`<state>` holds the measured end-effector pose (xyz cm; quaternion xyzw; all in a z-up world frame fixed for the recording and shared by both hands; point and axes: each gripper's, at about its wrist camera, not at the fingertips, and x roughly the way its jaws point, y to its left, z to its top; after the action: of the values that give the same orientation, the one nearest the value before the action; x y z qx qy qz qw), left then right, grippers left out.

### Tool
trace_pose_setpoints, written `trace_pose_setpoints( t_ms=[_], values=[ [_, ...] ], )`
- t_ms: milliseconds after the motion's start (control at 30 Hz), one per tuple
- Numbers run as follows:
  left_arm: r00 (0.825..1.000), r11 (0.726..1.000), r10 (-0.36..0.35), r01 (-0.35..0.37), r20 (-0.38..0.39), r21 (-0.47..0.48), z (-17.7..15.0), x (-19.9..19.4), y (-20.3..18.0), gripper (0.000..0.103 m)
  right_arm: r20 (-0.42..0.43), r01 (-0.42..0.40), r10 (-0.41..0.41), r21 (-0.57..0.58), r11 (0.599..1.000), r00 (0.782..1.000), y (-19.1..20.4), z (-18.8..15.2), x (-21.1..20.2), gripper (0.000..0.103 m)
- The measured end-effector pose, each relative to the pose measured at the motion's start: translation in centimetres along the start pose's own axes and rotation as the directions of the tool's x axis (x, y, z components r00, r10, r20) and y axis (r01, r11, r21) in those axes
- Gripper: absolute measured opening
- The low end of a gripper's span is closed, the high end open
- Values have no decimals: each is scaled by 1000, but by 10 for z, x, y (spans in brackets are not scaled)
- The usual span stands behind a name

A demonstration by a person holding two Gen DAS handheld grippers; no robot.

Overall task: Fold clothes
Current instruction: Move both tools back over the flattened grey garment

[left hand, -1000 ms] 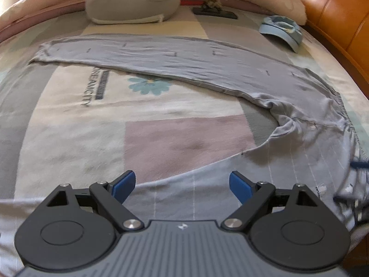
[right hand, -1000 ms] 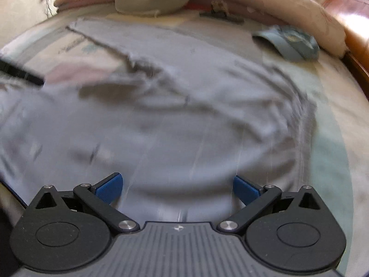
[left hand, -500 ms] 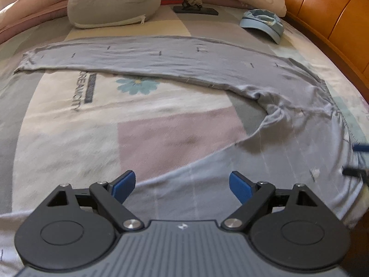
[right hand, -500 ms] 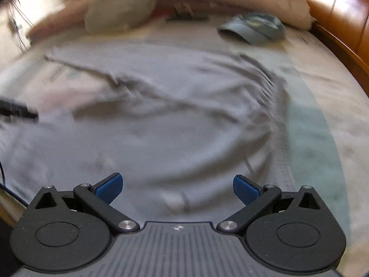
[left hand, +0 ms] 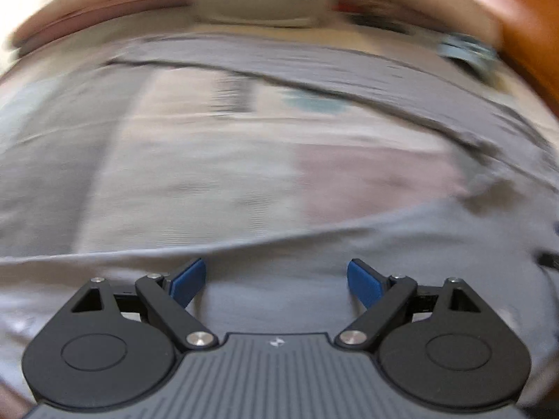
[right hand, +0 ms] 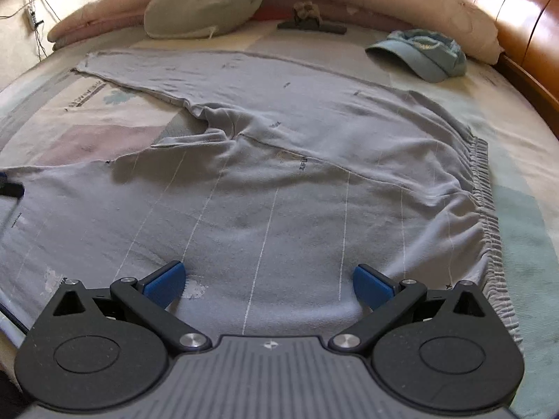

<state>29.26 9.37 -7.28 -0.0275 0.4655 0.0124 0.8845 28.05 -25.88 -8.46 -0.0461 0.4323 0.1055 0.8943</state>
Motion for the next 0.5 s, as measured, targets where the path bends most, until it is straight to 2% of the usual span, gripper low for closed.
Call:
trace_pose_setpoints(
  t_ms=[67,200,367,500],
  values=[
    [1000,1000,3,-2,15,-28,0,-8,16,89,19,2,-2,5,1000,1000,0,-3,-2,103],
    [998,998,-10,14,56,-65,-5,-28,47,89,-1,19,-19,21,1000,1000,2,0,0,103],
    [1000,991,28,-27,4,-135,-35,-36,96,89,-36,31,-28,62,998,999,6,11,-1,103],
    [998,989,62,-59,22,-138,-60,-49,122,89,-12,-4,5,91,996,1000,16,22,-6,103]
  ],
)
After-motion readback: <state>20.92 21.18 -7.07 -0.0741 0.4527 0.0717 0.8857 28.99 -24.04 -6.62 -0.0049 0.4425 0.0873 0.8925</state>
